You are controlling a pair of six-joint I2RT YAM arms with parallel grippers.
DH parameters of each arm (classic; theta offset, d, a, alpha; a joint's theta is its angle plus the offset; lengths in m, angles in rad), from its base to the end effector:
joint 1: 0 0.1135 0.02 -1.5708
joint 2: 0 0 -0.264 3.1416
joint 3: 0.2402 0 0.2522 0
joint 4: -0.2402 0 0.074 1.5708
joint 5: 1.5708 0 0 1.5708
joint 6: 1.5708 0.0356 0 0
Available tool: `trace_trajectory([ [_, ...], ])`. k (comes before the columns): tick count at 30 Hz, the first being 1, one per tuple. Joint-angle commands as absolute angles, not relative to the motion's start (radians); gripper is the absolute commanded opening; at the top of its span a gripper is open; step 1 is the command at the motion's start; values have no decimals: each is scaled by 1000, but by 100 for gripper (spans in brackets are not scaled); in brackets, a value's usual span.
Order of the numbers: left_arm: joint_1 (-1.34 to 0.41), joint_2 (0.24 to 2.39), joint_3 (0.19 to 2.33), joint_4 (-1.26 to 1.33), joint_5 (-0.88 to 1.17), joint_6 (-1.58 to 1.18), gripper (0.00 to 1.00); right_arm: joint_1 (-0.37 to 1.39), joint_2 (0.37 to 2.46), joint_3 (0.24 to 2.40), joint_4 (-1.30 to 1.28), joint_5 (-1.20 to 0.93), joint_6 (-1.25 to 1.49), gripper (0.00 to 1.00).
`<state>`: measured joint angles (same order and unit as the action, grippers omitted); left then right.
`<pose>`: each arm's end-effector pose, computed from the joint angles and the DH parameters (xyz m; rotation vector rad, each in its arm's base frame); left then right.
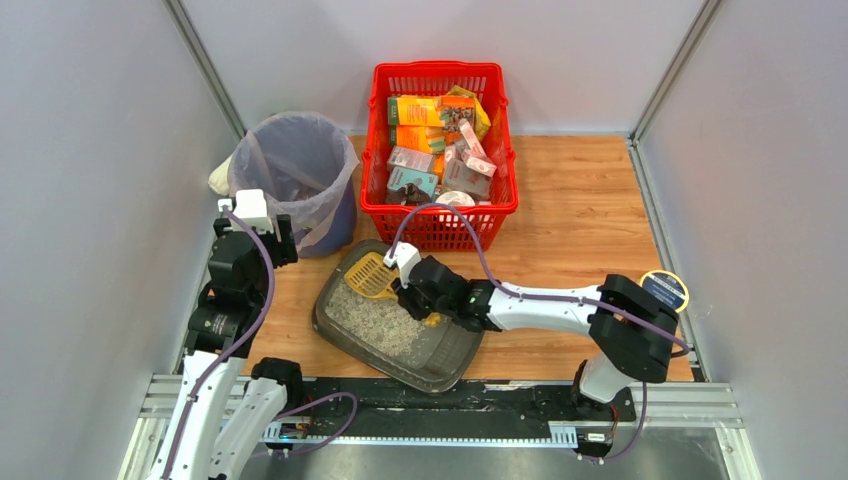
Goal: Clean the litter box
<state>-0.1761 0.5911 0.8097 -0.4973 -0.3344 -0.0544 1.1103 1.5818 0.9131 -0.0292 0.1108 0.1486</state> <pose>0.1304 -0.0113 0.3427 -0.1206 1.8322 0.1475 0.1529 0.2993 0.2024 -1.0202 2.0854 0.5332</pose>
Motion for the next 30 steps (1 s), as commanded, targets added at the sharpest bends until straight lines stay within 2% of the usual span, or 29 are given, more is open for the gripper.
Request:
trace_trajectory([
  [1, -176, 592, 807, -468, -331, -49, 79, 1132, 1597, 885, 184, 181, 129, 0],
  [5, -176, 591, 807, -469, -331, -49, 79, 1137, 1591, 822, 284, 204, 121, 1],
  [11, -176, 594, 808, -469, -325, -51, 79, 1155, 1641, 819, 253, 195, 80, 9],
  [14, -176, 592, 808, -468, -325, -51, 79, 1175, 1651, 804, 265, 219, 66, 19],
  [15, -176, 591, 808, -469, -327, -51, 79, 1181, 1649, 801, 271, 219, 66, 25],
  [20, -176, 591, 808, -468, -324, -52, 79, 1187, 1649, 810, 271, 252, 67, 37],
  [23, -176, 589, 808, -471, -321, -54, 79, 1187, 1649, 807, 284, 255, 72, 51],
  [28, -176, 584, 808, -468, -324, -52, 79, 1193, 1631, 785, 310, 262, 74, 59],
  [29, -176, 583, 808, -469, -324, -52, 79, 1193, 1618, 784, 311, 268, 75, 69],
  [30, -176, 584, 808, -469, -321, -54, 79, 1196, 1611, 778, 311, 281, 74, 70],
])
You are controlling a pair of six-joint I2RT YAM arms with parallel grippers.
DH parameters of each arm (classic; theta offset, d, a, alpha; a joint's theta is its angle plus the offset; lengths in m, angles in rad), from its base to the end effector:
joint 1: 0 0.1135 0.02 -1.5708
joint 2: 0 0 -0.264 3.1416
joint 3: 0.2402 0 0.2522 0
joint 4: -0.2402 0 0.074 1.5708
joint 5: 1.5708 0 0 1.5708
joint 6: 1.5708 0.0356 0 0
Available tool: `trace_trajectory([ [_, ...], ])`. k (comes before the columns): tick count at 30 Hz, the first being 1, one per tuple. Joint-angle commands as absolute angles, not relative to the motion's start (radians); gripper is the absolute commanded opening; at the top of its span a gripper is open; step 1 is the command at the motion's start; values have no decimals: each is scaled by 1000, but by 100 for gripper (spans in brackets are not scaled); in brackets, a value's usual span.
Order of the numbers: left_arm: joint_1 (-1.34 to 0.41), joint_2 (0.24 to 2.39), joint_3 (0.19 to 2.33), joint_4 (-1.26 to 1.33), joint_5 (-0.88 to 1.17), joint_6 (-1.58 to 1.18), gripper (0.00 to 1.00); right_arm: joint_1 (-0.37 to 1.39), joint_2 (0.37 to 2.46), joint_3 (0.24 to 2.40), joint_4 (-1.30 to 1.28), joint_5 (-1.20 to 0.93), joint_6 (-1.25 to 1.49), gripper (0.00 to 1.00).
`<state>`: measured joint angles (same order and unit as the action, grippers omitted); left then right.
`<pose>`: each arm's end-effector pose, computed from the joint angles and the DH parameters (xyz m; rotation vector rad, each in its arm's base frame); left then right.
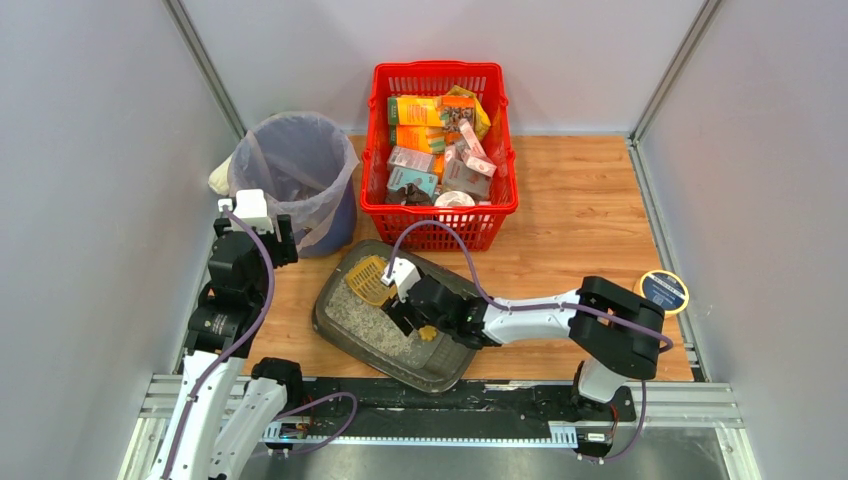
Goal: Clean the litter box
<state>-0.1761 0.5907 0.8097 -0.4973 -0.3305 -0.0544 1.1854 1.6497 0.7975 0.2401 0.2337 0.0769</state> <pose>0.1303 -0.0115 0.3427 -0.1179 1.8323 0.1438 0.1340 0.3084 0.1694 -1.0427 1.9394 0.4658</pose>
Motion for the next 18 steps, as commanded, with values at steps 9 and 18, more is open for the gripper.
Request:
trace_trajectory([
  [9, -176, 584, 808, -468, -313, -55, 79, 1198, 1468, 736, 327, 362, 124, 82],
  [18, -176, 580, 808, -468, -311, -57, 79, 1085, 1264, 589, 345, 390, 228, 100],
])
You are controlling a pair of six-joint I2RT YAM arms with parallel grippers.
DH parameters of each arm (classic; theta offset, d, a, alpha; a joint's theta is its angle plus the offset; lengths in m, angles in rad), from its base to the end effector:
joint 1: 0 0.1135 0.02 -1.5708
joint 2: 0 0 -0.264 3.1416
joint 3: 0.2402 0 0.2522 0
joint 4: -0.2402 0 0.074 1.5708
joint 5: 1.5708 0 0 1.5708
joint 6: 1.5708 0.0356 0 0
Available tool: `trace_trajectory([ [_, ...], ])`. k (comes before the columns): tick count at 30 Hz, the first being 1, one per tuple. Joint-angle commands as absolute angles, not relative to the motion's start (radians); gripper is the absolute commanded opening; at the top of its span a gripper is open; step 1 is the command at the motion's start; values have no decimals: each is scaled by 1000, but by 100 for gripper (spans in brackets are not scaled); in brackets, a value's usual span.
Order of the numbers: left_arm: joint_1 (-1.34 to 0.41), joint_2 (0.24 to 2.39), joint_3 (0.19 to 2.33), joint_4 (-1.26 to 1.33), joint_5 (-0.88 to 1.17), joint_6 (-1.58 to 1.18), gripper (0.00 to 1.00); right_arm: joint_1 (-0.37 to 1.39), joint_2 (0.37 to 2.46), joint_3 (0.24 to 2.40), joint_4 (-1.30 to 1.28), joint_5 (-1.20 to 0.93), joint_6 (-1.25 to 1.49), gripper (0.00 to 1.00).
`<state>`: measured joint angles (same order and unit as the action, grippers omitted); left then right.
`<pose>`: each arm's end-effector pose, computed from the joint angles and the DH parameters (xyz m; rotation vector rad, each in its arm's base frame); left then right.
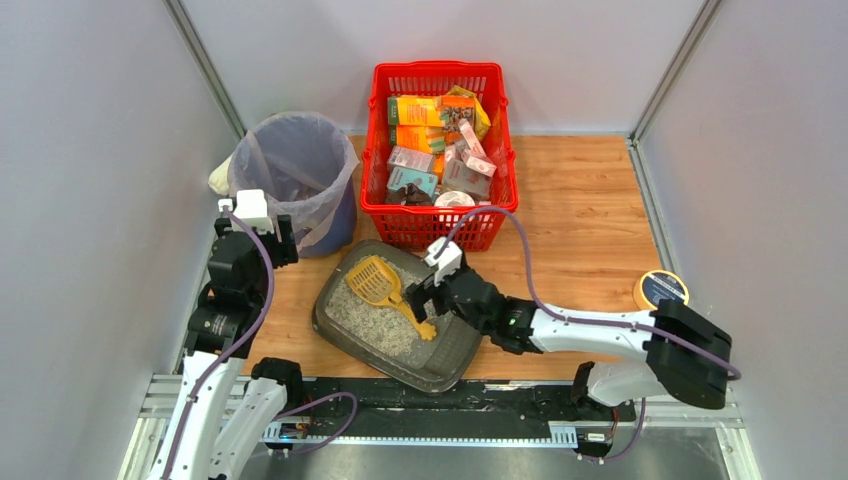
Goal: Clean the litter box
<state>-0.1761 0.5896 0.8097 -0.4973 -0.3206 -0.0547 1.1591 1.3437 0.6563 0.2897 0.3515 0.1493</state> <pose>0.1301 -0.0118 0.3428 -0.1115 1.8322 0.1342 0.1261 0.2581 0.2201 -0.7476 1.8321 0.5178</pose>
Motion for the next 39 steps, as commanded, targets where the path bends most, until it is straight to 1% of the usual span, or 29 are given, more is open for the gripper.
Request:
trace_trajectory([
  [1, -176, 578, 808, -468, -313, -57, 79, 1065, 1226, 574, 342, 385, 257, 100],
  [10, -176, 581, 807, -466, -313, -54, 79, 827, 956, 448, 201, 410, 308, 100],
  [16, -176, 595, 810, -466, -305, -57, 80, 580, 783, 423, 43, 407, 363, 100],
  [17, -176, 603, 811, -468, -302, -57, 80, 516, 764, 426, 10, 403, 368, 100],
  [21, -176, 612, 816, -471, -290, -63, 81, 387, 678, 439, -51, 400, 399, 100],
  [26, -176, 600, 816, -457, -285, -69, 82, 357, 629, 495, -66, 445, 333, 100],
  [34, -176, 560, 818, -436, -348, -107, 82, 357, 624, 711, -136, 449, 229, 100],
  [39, -176, 532, 825, -434, -403, -150, 82, 359, 603, 704, -83, 427, 157, 100],
])
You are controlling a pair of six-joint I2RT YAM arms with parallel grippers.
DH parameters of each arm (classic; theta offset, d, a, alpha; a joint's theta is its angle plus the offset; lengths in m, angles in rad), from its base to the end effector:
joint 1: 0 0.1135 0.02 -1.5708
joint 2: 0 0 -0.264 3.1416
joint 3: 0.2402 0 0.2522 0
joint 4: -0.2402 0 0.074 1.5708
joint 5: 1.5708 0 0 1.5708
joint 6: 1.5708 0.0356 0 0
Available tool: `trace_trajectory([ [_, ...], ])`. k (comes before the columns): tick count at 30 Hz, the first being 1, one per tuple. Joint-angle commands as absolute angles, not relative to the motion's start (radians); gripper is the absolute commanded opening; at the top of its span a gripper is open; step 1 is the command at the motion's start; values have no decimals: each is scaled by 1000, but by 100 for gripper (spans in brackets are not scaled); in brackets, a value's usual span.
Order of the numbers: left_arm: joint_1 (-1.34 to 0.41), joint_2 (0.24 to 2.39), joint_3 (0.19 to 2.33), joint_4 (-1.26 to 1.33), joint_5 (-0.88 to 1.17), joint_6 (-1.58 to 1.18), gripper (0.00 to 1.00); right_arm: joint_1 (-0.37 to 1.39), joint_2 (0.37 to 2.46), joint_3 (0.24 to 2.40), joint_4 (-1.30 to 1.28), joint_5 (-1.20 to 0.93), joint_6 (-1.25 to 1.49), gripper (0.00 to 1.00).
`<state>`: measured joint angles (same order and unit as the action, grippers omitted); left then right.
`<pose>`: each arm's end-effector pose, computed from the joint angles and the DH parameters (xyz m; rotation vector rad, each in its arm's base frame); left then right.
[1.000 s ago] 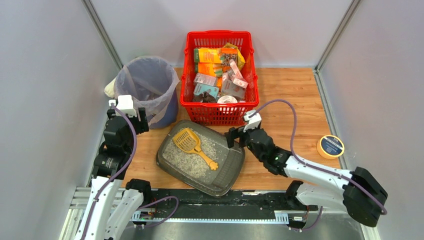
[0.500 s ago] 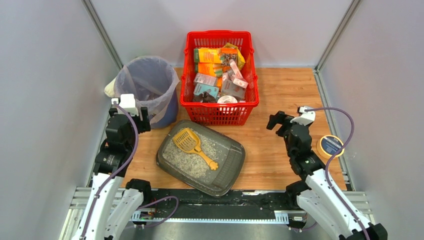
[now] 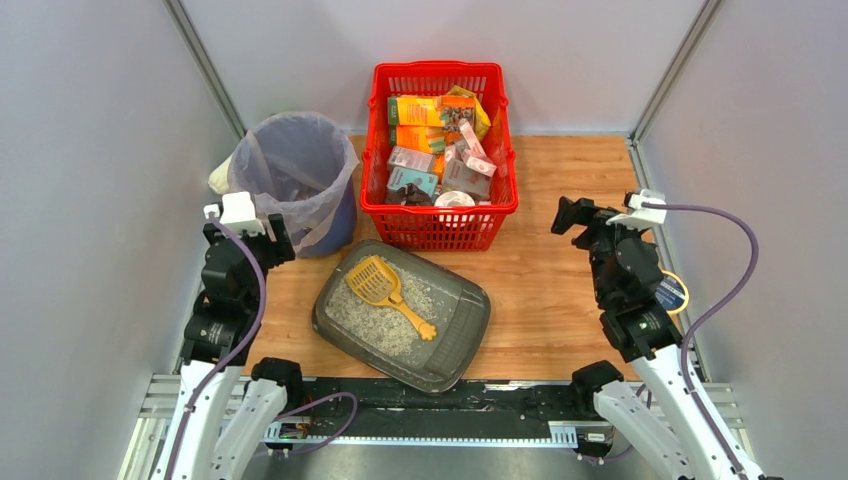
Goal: Clean the litter box
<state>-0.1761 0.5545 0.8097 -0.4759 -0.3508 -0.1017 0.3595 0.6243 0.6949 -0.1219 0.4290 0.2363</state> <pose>0.1225 -0.0094 0.3489 -0.1842 1.7697 0.1139 0.1476 0.0397 0.3395 0.2298 1.6022 0.1119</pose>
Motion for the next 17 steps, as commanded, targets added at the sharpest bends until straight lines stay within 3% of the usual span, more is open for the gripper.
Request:
trace_trajectory([
  [1, -176, 528, 825, -428, -402, -153, 82, 357, 592, 690, -68, 420, 146, 100],
  [17, -176, 457, 792, -390, -367, -121, 83, 357, 545, 647, -43, 385, 77, 100],
])
